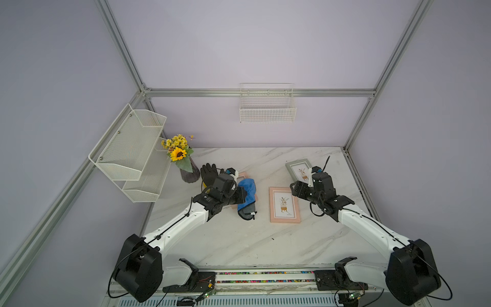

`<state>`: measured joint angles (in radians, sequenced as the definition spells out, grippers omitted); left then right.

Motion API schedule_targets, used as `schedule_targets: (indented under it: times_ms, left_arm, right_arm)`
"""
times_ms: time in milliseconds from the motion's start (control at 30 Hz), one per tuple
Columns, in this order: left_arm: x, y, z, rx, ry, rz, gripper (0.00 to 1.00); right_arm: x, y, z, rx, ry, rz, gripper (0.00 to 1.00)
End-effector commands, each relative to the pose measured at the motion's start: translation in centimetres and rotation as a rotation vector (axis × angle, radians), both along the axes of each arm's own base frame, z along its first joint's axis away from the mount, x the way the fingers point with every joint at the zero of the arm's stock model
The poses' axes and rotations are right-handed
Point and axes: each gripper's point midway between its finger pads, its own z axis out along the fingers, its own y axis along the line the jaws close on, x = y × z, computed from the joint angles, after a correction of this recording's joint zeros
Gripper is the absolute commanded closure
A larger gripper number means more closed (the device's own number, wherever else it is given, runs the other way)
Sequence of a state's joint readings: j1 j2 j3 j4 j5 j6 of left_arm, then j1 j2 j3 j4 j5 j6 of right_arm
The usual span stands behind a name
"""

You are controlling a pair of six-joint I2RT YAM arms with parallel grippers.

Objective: Wipe the picture frame with a cloth
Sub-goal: Wipe the dirt from the picture frame.

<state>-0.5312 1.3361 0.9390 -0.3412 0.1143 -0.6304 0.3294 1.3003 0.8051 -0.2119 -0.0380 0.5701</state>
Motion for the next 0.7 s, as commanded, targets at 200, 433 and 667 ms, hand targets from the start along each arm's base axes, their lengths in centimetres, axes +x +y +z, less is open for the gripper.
schedule_targets:
  times_ms: [200, 433, 667]
  left_arm:
    - [1.4, -4.3, -4.8, 0.221, 0.150, -0.036, 1.00]
    - [3.5, -8.2, -6.3, 0.280, 0.184, -0.061, 1.00]
    - [6.0, -9.9, -7.6, 0.333, 0.209, -0.062, 1.00]
  right_arm:
    - [-0.9, -2.7, -8.9, -0.131, 0.289, -0.073, 0.30]
    - [-0.8, -1.4, -10.5, -0.091, 0.299, -0.011, 0.40]
    - [-1.2, -1.4, -12.2, -0.107, 0.341, -0.001, 0.47]
